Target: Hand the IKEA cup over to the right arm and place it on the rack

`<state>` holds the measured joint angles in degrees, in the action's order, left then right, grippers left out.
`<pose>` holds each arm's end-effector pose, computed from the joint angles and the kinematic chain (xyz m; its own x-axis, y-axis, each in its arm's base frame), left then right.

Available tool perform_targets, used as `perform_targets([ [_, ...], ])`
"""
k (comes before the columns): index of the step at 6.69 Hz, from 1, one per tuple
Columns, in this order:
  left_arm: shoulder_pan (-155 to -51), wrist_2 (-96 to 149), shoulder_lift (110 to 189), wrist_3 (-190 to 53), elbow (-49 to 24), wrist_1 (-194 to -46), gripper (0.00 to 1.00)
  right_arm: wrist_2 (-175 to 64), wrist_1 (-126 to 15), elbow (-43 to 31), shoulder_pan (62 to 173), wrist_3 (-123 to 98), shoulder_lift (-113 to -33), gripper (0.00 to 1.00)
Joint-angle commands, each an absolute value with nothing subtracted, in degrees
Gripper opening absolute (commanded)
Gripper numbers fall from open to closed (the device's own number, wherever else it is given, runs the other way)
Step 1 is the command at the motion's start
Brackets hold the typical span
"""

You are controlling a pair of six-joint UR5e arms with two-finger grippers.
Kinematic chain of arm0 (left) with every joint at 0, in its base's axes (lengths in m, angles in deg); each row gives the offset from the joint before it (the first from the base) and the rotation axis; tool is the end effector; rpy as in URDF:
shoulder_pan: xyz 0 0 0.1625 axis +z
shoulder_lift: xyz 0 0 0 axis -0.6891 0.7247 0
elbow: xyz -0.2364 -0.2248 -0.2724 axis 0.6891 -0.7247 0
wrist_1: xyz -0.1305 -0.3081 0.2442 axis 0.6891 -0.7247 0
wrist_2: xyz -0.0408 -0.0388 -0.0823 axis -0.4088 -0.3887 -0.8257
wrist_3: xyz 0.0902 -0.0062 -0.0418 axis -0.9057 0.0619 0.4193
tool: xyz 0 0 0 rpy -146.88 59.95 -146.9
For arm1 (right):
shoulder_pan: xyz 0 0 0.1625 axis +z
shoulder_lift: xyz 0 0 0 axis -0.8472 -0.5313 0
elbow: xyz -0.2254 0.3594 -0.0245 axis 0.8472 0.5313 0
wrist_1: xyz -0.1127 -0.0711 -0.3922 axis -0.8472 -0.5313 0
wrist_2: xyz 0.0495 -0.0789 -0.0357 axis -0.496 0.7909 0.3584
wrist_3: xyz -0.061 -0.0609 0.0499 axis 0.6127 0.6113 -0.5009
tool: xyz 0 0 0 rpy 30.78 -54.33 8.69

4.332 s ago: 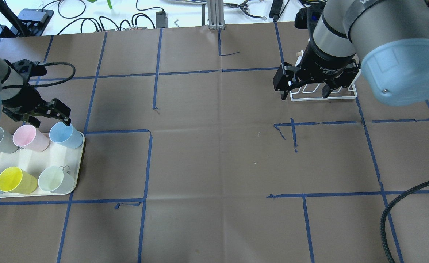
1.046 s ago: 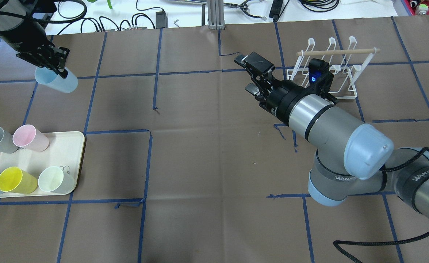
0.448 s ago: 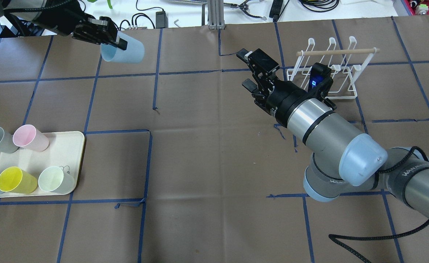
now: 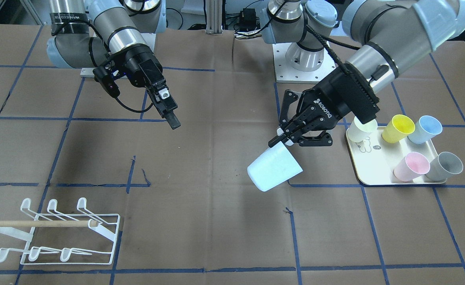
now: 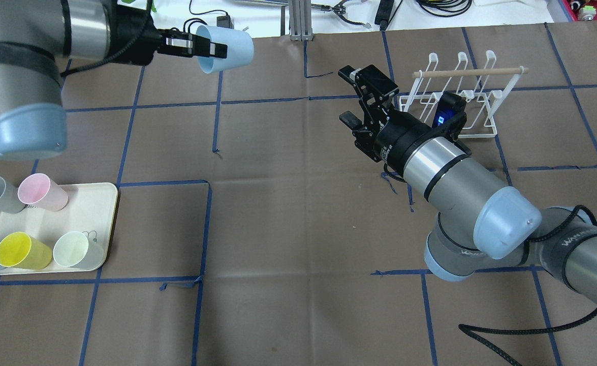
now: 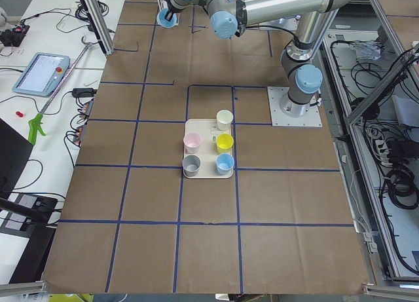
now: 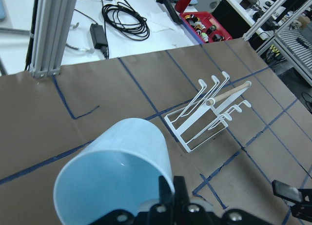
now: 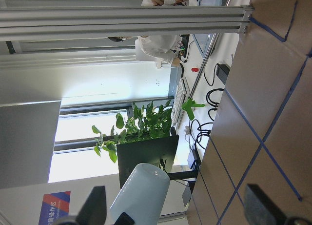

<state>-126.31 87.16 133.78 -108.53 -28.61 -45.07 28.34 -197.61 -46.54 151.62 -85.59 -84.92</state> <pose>-0.1442 -0.5356 0.4382 -0.6547 0.6332 0.4129 0.1898 0.6664 -0.7211 0.2082 -0.3998 0.3529 -0.0162 0.2236 -0.9745 0.8402 0.5314 0.1079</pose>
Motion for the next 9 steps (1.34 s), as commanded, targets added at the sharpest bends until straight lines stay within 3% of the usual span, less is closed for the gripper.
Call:
perform_targets([
  [1,-129.07,83.54,134.34,-106.89,-39.62,-20.54,0.00,29.51,-197.70,-49.56,150.55,-88.69,-84.95,1.00],
  [5,-134.34,83.70,140.48,-96.38,-46.60,7.82,0.00,30.56,-196.82,-48.17,150.81,-89.83,-85.57,1.00],
  [9,-135.75,83.35,141.12,-95.02,-47.30,10.86,0.02,30.39,-191.55,-48.08,151.68,-89.66,-85.39,1.00],
])
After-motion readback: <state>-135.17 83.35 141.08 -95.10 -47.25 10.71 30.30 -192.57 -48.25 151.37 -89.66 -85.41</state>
